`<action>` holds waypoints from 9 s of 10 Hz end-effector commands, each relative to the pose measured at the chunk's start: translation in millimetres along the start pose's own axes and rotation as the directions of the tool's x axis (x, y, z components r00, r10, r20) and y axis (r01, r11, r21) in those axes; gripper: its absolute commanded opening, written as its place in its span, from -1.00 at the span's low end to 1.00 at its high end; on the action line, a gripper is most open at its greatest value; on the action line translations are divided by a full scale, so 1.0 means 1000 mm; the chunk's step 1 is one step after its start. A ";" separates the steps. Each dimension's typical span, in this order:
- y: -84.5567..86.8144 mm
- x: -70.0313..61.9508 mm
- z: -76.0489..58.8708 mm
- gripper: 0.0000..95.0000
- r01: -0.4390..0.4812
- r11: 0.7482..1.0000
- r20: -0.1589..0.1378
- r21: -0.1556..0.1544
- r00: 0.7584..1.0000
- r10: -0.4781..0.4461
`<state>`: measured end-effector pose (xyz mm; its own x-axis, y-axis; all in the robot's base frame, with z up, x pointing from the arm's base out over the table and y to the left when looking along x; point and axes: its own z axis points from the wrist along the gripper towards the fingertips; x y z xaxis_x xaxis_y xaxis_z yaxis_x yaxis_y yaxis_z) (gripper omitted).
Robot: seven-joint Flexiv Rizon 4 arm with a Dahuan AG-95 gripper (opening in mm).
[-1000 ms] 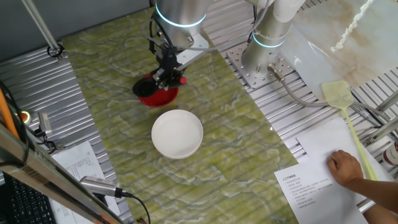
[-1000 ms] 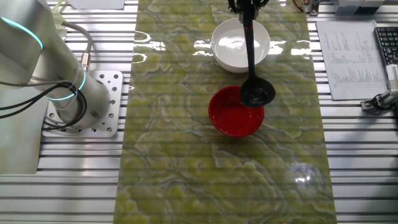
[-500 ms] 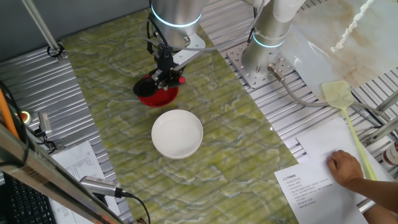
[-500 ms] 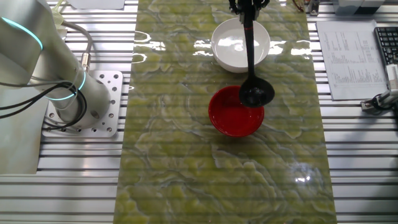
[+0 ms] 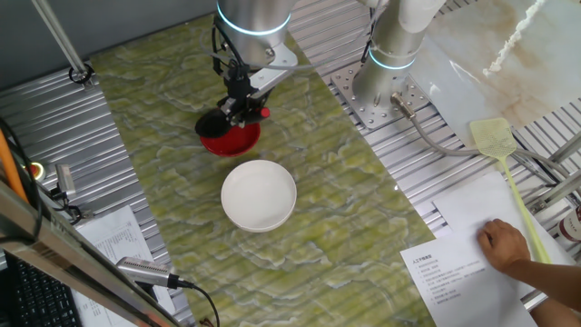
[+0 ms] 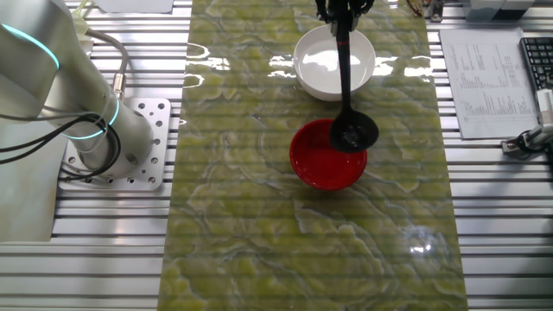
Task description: Scoop water with a large spoon from one bowl to another
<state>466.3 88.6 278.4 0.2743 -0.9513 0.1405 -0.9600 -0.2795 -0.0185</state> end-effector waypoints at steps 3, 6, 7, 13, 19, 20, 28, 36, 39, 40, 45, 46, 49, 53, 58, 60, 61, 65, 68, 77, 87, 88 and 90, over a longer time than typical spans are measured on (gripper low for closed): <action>0.012 0.005 0.005 -1.00 0.004 1.000 0.008 -0.010 1.000 -0.004; 0.015 0.005 0.007 -1.00 0.017 0.999 0.027 -0.031 0.999 -0.017; 0.015 0.005 0.007 -1.00 0.021 0.999 0.026 -0.036 0.999 -0.020; 0.017 0.007 0.014 -1.00 0.045 0.997 0.034 -0.062 0.999 -0.043; 0.020 0.008 0.021 -1.00 0.065 0.991 0.047 -0.114 0.997 -0.060; 0.020 0.008 0.021 -1.00 0.066 0.991 0.048 -0.120 0.997 -0.060; 0.014 0.007 0.020 -1.00 0.075 0.987 0.056 -0.143 0.996 -0.067; 0.010 0.007 0.023 -1.00 0.082 0.981 0.069 -0.175 0.995 -0.071; 0.010 0.007 0.023 -1.00 0.079 0.981 0.074 -0.176 0.995 -0.067; 0.010 0.007 0.023 -1.00 0.079 0.981 0.074 -0.176 0.995 -0.067; 0.009 0.006 0.023 -1.00 0.082 0.980 0.082 -0.183 0.994 -0.068; 0.009 0.006 0.023 -1.00 0.088 0.979 0.086 -0.186 0.994 -0.072; 0.009 0.006 0.023 -1.00 0.102 0.976 0.083 -0.193 0.993 -0.087; 0.009 0.007 0.024 -1.00 0.129 0.971 0.076 -0.201 0.990 -0.116; 0.013 0.009 0.035 -1.00 0.144 0.957 0.081 -0.253 0.989 -0.127; 0.014 0.009 0.039 -1.00 0.153 0.952 0.088 -0.265 0.987 -0.134; 0.014 0.009 0.039 -1.00 0.154 0.951 0.091 -0.268 0.987 -0.134; 0.013 0.008 0.040 -1.00 0.161 0.945 0.096 -0.283 0.986 -0.140; 0.013 0.008 0.040 -1.00 0.170 0.942 0.101 -0.290 0.984 -0.146; 0.008 0.002 0.045 -1.00 0.230 0.898 0.122 -0.374 0.972 -0.199; 0.008 0.002 0.054 -1.00 0.265 0.856 0.154 -0.445 0.964 -0.218; 0.008 0.002 0.054 -1.00 0.269 0.851 0.161 -0.451 0.962 -0.219; 0.008 0.002 0.054 -1.00 0.281 0.838 0.178 -0.468 0.959 -0.222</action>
<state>462.5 76.9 225.7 0.4867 -0.8727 -0.0383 -0.7532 -0.4414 0.4878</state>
